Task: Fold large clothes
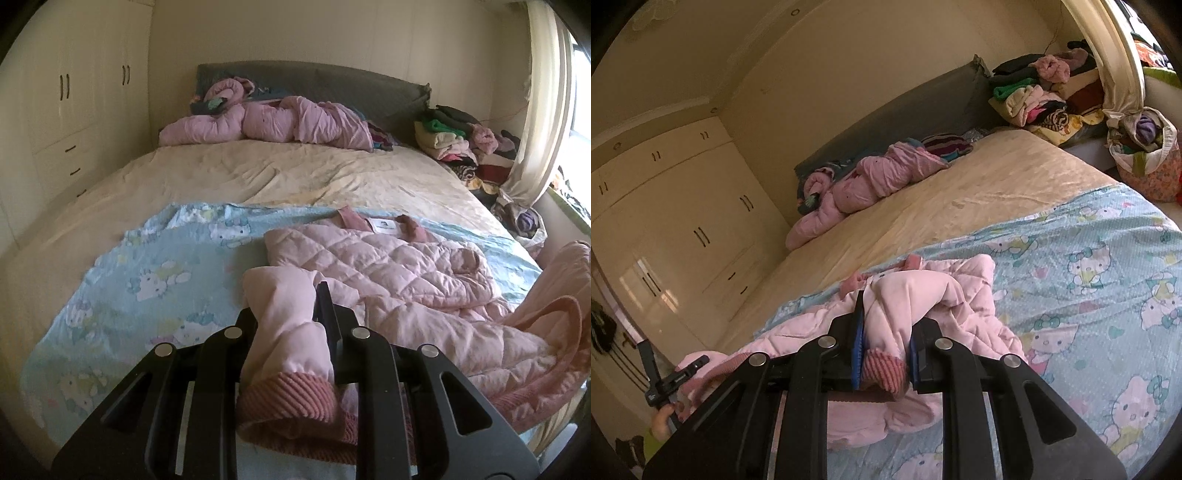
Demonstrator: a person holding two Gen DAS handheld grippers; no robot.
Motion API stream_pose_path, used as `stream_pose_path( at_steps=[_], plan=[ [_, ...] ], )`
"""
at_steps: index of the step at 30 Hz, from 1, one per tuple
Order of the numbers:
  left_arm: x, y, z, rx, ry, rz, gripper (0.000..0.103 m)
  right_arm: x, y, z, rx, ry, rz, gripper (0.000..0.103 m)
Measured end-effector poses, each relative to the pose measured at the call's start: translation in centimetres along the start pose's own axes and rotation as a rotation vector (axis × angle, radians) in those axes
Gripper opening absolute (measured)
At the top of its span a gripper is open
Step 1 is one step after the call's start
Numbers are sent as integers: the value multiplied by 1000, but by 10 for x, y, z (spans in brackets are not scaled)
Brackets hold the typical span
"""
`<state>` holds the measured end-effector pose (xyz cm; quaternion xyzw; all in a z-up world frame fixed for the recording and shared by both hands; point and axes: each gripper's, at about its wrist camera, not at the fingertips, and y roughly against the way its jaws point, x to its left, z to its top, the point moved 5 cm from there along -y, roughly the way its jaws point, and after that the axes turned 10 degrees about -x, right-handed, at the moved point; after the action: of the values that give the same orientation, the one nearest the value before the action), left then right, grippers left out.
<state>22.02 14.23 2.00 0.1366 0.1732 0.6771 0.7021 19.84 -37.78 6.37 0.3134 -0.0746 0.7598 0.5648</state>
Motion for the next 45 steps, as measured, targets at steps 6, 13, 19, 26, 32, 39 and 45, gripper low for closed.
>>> stream_pose_path(
  at_steps=[6, 13, 19, 26, 32, 39, 45],
  plan=[
    [-1, -18, 14, -17, 9, 7, 16, -6, -17, 10, -19, 3, -26, 17],
    [-1, -39, 23, -21, 16, 10, 16, -15, -36, 15, -32, -1, -47, 17],
    [-2, -58, 26, -32, 20, 51, 17, -20, -62, 21, -29, -5, -95, 17],
    [-3, -85, 29, -34, 30, 93, 18, -38, -98, 25, -5, -46, -137, 17],
    [4, -114, 28, -1, 88, 84, 19, -51, -124, 24, 14, -86, -188, 17],
    [5, -137, 21, 19, 96, 79, 19, -63, -152, 19, 51, -95, -241, 18],
    [8, -155, 18, 40, 99, 64, 19, -70, -169, 14, 68, -86, -274, 18]
  ],
)
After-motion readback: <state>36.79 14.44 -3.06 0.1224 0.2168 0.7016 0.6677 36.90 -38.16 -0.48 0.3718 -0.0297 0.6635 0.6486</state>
